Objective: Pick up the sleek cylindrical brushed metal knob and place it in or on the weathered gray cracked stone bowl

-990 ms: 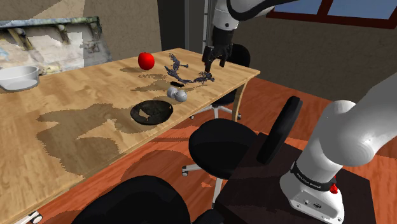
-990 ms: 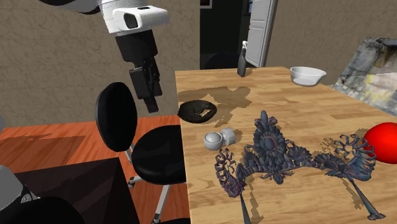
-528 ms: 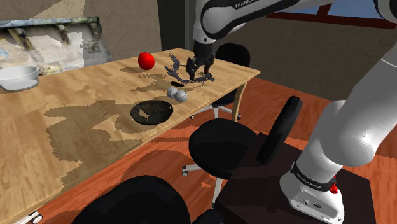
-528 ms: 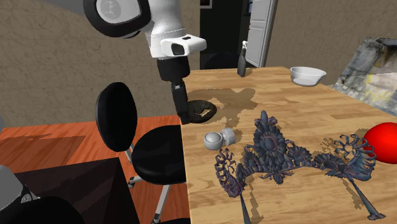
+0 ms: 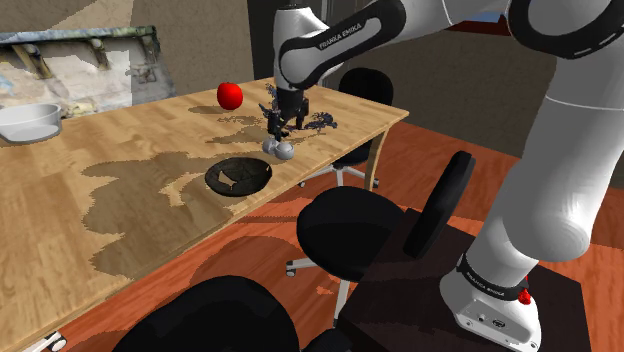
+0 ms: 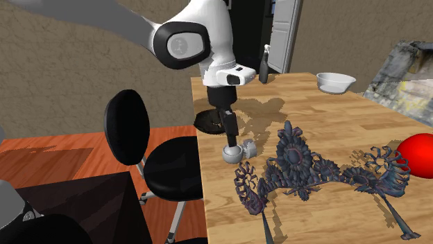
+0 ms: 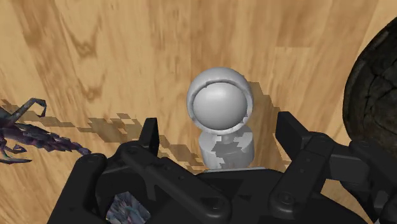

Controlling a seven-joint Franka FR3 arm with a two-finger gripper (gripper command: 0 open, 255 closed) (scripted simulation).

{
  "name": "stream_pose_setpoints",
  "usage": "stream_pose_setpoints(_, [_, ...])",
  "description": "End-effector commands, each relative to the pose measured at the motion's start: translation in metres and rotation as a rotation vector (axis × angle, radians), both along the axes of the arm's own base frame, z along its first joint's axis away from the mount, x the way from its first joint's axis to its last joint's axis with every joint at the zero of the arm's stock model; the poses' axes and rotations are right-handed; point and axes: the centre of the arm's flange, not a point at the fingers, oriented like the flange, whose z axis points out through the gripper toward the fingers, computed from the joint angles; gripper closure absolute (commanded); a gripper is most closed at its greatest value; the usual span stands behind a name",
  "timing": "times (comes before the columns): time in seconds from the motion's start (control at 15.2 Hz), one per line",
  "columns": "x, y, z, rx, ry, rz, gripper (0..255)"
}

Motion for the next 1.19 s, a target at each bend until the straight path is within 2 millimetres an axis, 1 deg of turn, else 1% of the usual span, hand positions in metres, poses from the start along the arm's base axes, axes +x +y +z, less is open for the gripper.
stream_pose_setpoints(0.0, [0.023,0.009,-0.018,-0.009,0.004,0.013,0])
stream_pose_setpoints(0.07, [0.030,0.011,-0.024,-0.011,0.005,0.017,0])
stream_pose_setpoints(0.59, [0.035,0.007,-0.063,-0.011,0.005,0.017,0])
stream_pose_setpoints(1.06, [0.035,0.007,-0.063,-0.011,0.005,0.017,0])
stream_pose_setpoints(1.12, [0.035,0.007,-0.063,-0.011,0.005,0.017,255])
